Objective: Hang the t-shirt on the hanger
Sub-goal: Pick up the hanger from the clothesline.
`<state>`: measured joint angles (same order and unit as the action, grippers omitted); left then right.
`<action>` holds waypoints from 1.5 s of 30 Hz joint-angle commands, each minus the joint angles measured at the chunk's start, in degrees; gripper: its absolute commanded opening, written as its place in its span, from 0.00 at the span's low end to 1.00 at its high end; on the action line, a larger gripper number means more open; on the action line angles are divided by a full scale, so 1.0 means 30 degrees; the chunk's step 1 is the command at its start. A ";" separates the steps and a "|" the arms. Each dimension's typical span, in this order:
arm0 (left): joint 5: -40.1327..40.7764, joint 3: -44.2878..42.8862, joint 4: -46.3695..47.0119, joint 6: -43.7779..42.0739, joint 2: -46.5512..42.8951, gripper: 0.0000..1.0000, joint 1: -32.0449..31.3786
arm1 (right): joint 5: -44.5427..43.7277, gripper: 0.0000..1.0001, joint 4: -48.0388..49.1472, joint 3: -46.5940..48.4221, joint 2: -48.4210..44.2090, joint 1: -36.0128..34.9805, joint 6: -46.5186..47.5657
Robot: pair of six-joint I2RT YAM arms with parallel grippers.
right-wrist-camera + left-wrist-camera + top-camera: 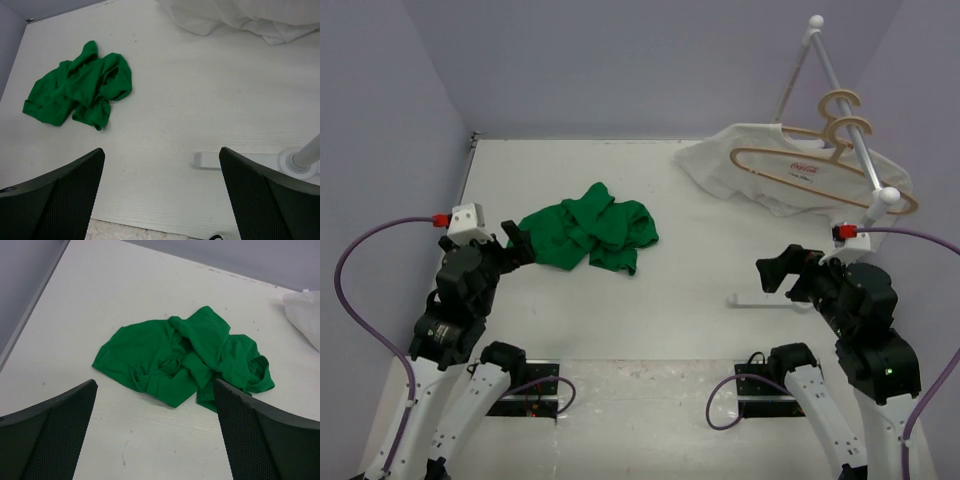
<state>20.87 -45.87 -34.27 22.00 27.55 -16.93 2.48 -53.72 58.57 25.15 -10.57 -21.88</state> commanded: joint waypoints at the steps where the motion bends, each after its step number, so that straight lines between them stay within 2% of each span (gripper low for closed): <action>1: -0.0219 0.0115 0.0956 -0.0038 0.0103 1.00 -0.0012 | -0.0483 0.99 0.1349 -0.0278 -0.0228 -0.0022 -0.0840; 3: -0.0219 0.0144 0.0963 -0.0038 0.0114 1.00 -0.0012 | 0.0204 0.99 0.1808 -0.0443 -0.0689 -0.0041 -0.1806; 7: -0.0277 0.0173 0.0992 -0.0038 0.0191 1.00 -0.0012 | 0.4661 0.99 0.4185 -0.0825 -0.2107 -0.0040 -0.3659; 11: -0.0278 0.0173 0.0978 -0.0067 0.0337 1.00 -0.0012 | 0.5236 0.99 0.7648 -0.2503 -0.4191 -0.0037 -0.6412; 13: -0.0278 0.0177 0.0996 -0.0067 0.0309 1.00 -0.0012 | 0.6307 0.99 0.9520 -0.3166 -0.3875 -0.0023 -0.6746; 16: -0.0256 0.0203 0.0996 -0.0067 0.0337 1.00 -0.0012 | 0.6963 0.99 0.8404 -0.1836 -0.1300 -0.0052 -0.6429; 18: -0.0365 0.0203 0.0992 -0.0067 0.0399 1.00 -0.0012 | 0.5592 0.98 0.7440 -0.0598 0.1188 -0.0026 -0.6395; 19: -0.0365 0.0203 0.0992 -0.0067 0.0428 1.00 -0.0012 | 0.3704 0.97 0.7109 0.0041 0.2416 -0.0051 -0.6650; 20: -0.0368 0.0205 0.0992 -0.0067 0.0457 1.00 -0.0012 | 0.3510 0.97 0.6911 0.0103 0.2553 -0.0055 -0.6667; 23: -0.0365 0.0229 0.0992 -0.0067 0.0547 1.00 -0.0012 | -0.0126 0.96 0.6778 0.1347 0.5534 -0.0509 -0.7279; 25: -0.0365 0.0232 0.0991 -0.0067 0.0662 1.00 -0.0012 | -0.1407 0.96 0.7121 0.2071 0.6667 -0.1146 -0.7606; 29: -0.0521 0.0271 0.1050 -0.0067 0.0942 1.00 -0.0012 | -0.6845 0.94 0.6262 0.5162 1.0326 -0.4484 -0.8359; 32: -0.0717 0.0236 0.1021 -0.0092 0.1375 1.00 -0.0012 | -1.0467 0.98 0.4420 0.8189 1.3127 -0.5893 -0.9493; 33: -0.0813 0.0232 0.1021 -0.0121 0.1585 1.00 -0.0012 | -1.2488 0.99 0.3357 0.9607 1.4392 -0.6397 -1.0288; 36: -0.0922 0.0230 0.1022 -0.0126 0.1738 1.00 -0.0012 | -1.5454 0.99 -0.0360 1.2521 1.7716 -0.6556 -1.2784; 39: -0.0845 0.0228 0.0996 -0.0126 0.1524 1.00 -0.0012 | -1.8566 0.99 -0.4874 1.7022 2.0484 -0.6556 -1.6431; 42: -0.0843 0.0203 0.0992 -0.0126 0.1484 1.00 -0.0041 | -1.9842 0.99 -1.0091 2.0277 2.2851 -0.6466 -1.9530; 45: -0.1065 0.0203 0.1011 -0.0126 0.1633 1.00 -0.0060 | -2.0384 0.99 -1.1015 2.1684 2.3971 -0.6306 -2.0778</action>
<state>18.41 -45.23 -33.71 21.96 32.26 -16.93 -47.70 -67.20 117.04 94.15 -29.94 -70.17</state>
